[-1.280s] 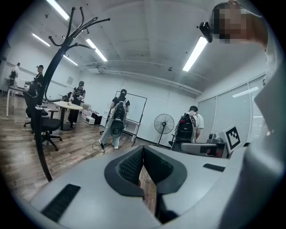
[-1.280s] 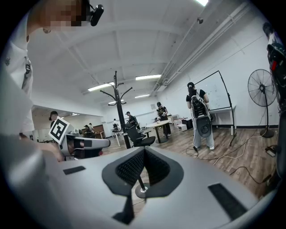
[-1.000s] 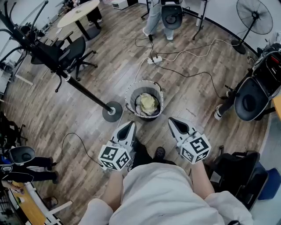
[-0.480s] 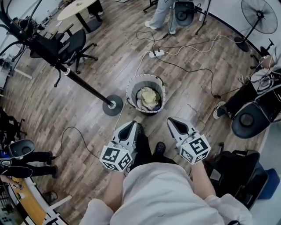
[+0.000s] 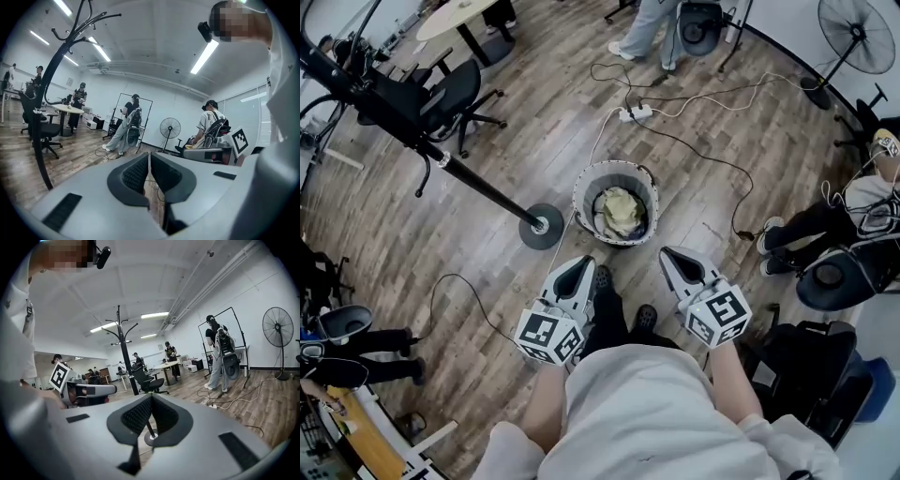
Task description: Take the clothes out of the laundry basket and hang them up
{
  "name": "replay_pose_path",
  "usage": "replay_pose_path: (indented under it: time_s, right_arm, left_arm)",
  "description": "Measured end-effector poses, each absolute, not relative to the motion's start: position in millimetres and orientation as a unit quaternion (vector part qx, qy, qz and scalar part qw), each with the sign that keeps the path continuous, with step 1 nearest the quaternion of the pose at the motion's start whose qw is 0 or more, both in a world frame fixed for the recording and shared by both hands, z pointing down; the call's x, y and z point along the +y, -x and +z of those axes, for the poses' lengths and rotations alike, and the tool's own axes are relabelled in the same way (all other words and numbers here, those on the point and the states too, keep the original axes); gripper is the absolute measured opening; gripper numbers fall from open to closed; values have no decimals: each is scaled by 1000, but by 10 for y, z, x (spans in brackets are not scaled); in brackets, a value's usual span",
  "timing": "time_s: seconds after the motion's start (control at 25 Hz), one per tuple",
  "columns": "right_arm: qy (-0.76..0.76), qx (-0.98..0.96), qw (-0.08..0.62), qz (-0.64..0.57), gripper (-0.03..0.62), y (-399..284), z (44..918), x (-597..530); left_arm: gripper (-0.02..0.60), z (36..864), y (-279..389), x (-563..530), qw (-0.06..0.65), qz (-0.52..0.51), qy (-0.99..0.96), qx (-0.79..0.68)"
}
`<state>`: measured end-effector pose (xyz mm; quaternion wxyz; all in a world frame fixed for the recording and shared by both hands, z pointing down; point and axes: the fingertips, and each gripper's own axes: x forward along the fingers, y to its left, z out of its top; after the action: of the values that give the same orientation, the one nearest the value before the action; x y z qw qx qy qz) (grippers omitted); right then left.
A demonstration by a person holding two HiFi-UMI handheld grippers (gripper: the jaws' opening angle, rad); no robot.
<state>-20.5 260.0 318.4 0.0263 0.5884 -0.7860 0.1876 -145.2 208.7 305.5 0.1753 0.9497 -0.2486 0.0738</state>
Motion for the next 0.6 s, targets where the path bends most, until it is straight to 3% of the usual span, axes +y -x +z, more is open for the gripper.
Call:
replay_pose_path:
  time_s: [0.4, 0.6]
  right_arm:
    - [-591, -781, 39, 200, 51, 266, 3234, 1912]
    - [-594, -777, 46, 203, 70, 263, 3255, 1537]
  left_arm:
    - [25, 3110, 1426, 1423, 184, 79, -954, -224]
    - [78, 3199, 1361, 1054, 205, 78, -953, -206]
